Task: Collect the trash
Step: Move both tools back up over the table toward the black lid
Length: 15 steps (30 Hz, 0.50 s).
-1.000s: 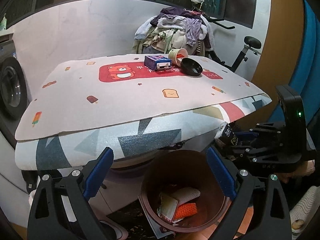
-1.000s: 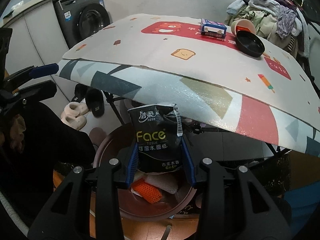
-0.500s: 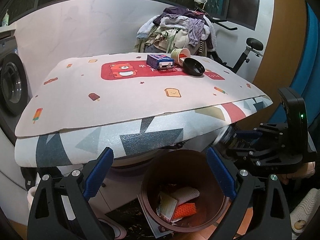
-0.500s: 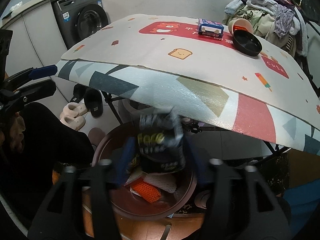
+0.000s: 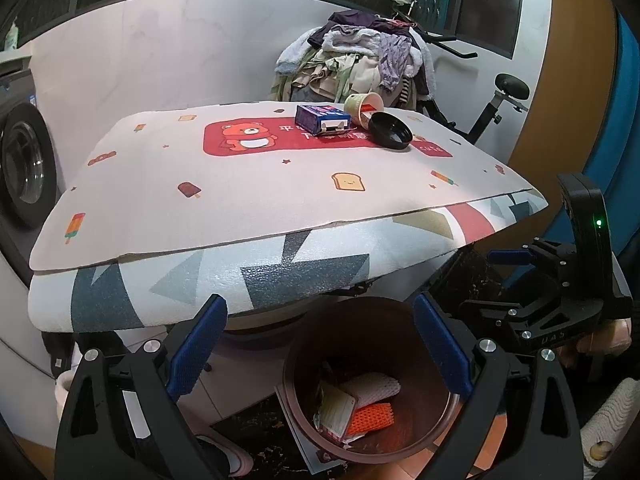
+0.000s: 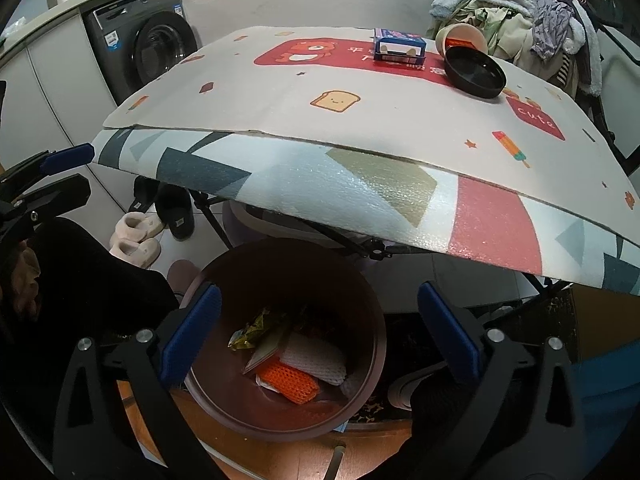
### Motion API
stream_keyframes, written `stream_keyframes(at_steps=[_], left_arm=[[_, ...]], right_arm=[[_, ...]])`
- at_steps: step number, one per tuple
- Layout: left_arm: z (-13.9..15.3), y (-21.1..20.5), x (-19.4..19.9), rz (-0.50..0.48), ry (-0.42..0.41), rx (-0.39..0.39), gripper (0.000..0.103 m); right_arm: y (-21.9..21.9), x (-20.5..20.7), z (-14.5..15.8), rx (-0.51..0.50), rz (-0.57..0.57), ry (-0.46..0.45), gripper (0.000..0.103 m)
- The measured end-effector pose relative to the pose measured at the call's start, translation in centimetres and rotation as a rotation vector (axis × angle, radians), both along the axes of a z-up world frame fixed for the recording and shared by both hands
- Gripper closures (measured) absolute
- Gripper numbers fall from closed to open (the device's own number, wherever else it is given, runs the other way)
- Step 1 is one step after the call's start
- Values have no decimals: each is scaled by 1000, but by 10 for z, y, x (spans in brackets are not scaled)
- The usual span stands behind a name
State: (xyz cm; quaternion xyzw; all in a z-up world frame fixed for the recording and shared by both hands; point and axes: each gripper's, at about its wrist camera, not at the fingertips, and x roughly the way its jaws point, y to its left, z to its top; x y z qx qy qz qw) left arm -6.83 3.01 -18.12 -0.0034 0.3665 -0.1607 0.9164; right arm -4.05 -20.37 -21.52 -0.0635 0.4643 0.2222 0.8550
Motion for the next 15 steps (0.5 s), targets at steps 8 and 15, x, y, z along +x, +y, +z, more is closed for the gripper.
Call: stream_keyframes(at_steps=[8,15], left_arm=[[0,1,0,15,-4,0,11],[1,-1,0,19,-4,7,11]], right_arm=[[1,-1,1,-3,0,-2,6],[0,-1,2,1,-1,-7,6]])
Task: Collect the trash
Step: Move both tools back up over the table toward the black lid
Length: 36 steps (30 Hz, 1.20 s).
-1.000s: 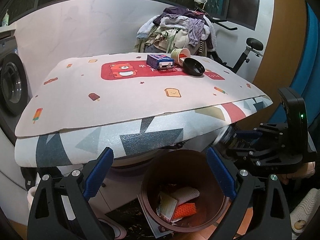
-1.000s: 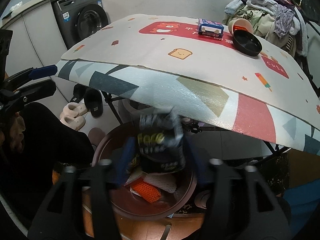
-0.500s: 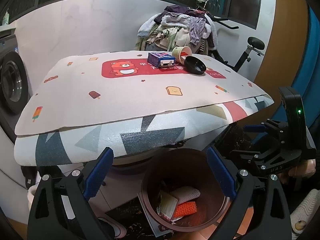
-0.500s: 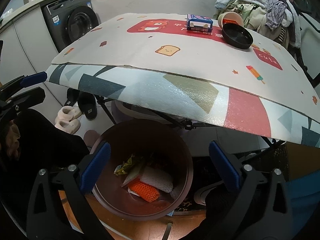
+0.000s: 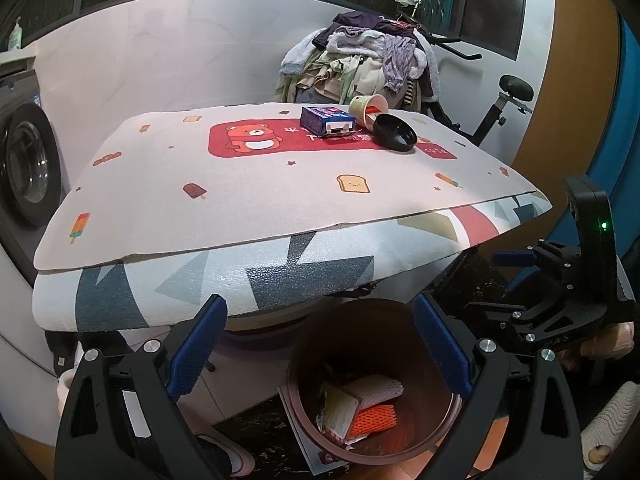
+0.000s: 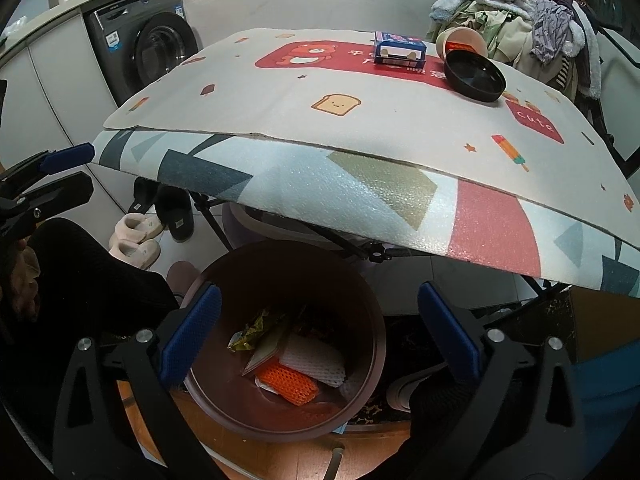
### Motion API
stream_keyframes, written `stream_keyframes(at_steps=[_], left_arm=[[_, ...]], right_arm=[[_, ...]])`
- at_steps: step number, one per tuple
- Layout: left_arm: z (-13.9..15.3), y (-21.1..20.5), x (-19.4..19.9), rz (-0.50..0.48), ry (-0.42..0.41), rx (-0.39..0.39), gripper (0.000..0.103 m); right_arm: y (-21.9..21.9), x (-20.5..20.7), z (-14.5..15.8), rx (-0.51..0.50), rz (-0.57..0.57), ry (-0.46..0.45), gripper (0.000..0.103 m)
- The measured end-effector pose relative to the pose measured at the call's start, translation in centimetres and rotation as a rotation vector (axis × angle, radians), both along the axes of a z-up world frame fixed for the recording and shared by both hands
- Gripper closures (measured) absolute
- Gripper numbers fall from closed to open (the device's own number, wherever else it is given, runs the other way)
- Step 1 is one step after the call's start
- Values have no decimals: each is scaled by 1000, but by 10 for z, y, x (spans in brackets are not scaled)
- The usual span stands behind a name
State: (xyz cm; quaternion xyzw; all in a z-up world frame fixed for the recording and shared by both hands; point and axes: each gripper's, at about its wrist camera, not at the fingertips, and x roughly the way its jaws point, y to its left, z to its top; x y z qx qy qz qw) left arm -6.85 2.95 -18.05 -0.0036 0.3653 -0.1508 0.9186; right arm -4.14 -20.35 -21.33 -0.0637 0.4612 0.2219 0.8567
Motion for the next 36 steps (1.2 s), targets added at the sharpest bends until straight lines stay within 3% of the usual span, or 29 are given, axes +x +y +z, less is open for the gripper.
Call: stream_keyframes(at_steps=[15,24,36], left_arm=[[-4,1,7,18,28,0,11],[2,10,11,32,35,-54,11],[13,18,50,64,81,-128,11]], right_arm=[[-5,4,2,28,-20,5,6],[-24,17,8,95,-105,20,6],[-54,78,31,117,-215,-32,6]])
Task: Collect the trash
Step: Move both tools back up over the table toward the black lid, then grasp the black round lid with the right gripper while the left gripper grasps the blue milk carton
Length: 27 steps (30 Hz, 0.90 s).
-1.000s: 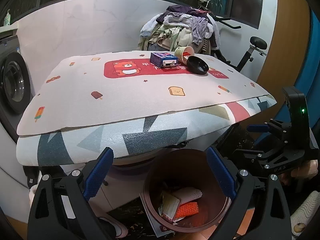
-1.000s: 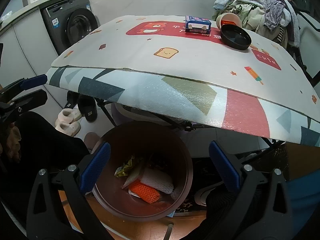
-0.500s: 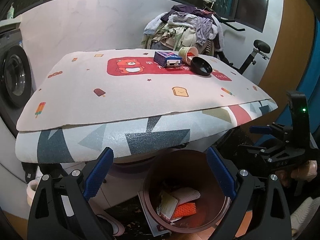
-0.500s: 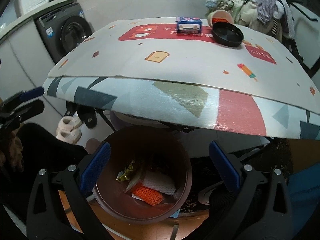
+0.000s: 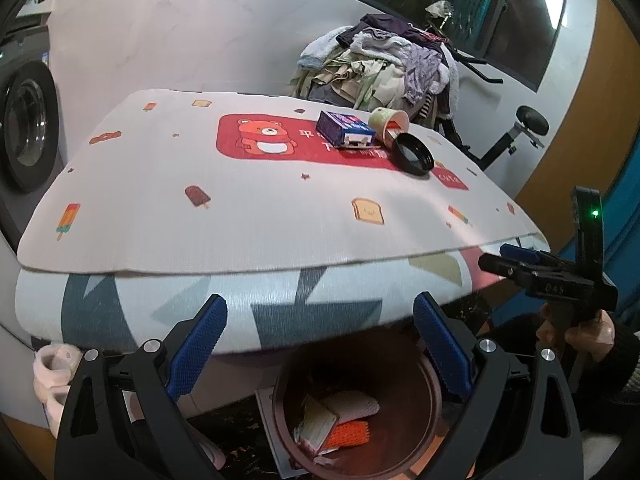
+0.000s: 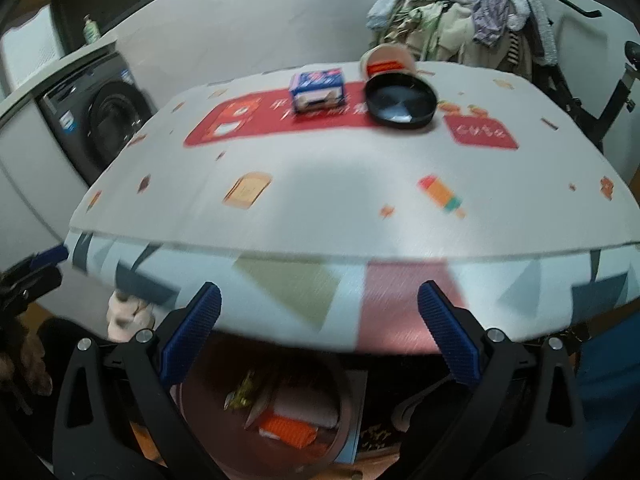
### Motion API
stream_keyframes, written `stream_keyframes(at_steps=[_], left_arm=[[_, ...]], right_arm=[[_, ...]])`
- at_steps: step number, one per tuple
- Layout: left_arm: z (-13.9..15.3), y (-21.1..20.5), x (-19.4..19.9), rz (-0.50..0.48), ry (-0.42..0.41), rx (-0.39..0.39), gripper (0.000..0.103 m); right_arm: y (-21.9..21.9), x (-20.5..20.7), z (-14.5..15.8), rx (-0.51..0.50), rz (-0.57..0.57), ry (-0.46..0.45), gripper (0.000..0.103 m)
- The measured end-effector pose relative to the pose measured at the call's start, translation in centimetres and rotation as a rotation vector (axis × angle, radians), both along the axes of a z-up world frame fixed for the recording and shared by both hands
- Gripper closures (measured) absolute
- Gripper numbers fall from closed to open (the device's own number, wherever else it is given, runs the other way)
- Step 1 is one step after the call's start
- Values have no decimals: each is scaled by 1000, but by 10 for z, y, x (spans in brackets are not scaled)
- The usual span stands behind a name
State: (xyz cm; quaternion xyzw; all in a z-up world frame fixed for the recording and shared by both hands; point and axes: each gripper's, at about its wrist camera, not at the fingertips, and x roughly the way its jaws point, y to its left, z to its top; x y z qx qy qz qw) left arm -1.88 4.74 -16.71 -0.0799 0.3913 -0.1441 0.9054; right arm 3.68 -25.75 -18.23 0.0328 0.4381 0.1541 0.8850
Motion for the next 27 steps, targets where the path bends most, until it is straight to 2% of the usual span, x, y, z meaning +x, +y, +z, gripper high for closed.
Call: stream_keyframes(at_steps=[4,11,16,22,24,27], left_arm=[[11,1,20,0,-9,7,11],[20,6,63,23,-1,-3,11],[21,4,96,30,18,-1,11],[16,-10,140,10,49,28,11],[15,-19,153,-6,46,45,11],[14,-33,176,-27,53,38,11]], right_arm=[[-14,32,9,-2,-63,-30,6],[-49,100,17,67,-177,-61,6],[-61,146,18,38,-184,-94,8],[-71,204,3,29,-166,-99,34],[-73,221,-5,43,-167,-75,47],[-74,240,-17,51,-171,-41,53]])
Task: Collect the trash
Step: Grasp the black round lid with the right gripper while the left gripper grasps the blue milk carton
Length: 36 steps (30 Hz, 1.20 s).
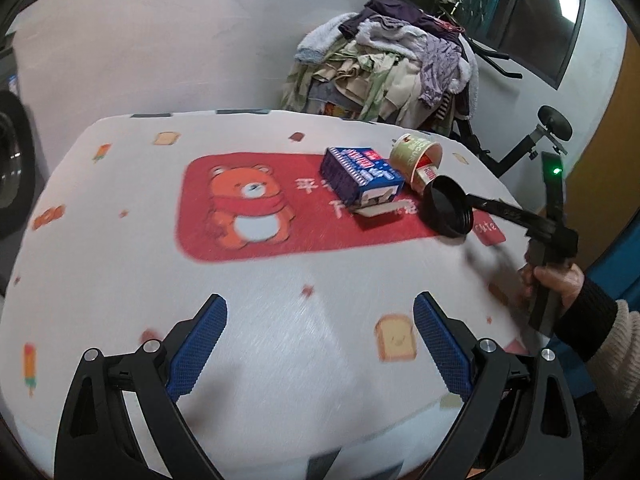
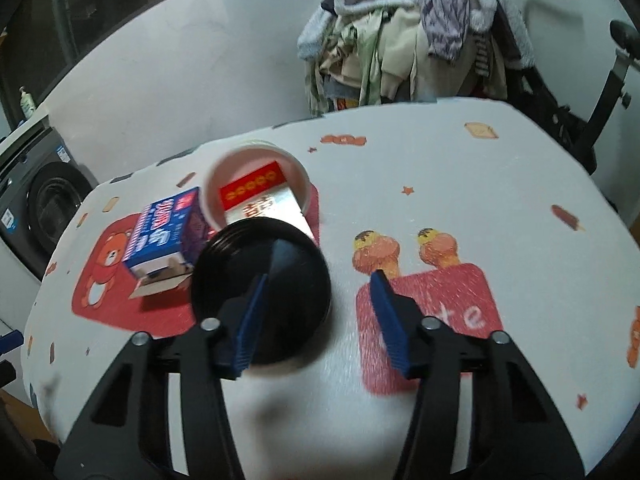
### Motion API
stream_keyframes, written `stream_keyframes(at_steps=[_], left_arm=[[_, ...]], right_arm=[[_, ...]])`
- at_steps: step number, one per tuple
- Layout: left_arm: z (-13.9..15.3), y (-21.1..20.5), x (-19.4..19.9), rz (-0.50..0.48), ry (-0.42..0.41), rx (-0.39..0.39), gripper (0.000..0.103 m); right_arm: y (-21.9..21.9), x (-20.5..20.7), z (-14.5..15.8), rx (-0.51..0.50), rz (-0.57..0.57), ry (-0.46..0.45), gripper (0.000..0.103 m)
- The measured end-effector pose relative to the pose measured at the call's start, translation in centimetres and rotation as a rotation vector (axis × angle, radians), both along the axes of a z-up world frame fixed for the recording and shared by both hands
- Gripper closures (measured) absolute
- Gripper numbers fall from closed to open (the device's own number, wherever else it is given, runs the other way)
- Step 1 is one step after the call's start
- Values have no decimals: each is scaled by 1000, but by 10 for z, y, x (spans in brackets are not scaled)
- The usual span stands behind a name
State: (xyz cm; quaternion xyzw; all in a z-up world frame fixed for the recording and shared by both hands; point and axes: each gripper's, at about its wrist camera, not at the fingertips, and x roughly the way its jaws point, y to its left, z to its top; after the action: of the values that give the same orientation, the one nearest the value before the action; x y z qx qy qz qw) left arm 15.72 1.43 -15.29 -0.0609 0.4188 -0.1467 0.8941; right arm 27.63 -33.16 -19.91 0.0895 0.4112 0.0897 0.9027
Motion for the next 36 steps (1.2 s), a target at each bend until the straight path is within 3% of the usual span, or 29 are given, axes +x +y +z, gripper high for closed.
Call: stream_keyframes(at_steps=[2,6,11,17,25,29,33,36], left_arm=[[-3,-8,18,-4,25,-34,11],[-11,-21,55,12,84,-90,11],[-16,-38,96,42,136,-151,10],[-23,-68,140,55,139,-98,7],[-31,-84,189,117,183,-142,6],[-38,-98,206,125,198,-112,6],[-43,-120,212,103,155,-8,6],[-51,-125,216,116,161,24,6]], right_arm=[[1,10,-8,6,7,24,60],[2,13,-16,23,29,51,93],[-14,0,-10,104,-10,-15,94],[-37,-17,-5,183,-123,-106,94],[-41,-18,-5,201,-130,-127,94],[-44,-20,-6,212,-147,-130,94],[-46,-21,-6,224,-151,-134,94],[-47,-22,-6,227,-152,-136,94]])
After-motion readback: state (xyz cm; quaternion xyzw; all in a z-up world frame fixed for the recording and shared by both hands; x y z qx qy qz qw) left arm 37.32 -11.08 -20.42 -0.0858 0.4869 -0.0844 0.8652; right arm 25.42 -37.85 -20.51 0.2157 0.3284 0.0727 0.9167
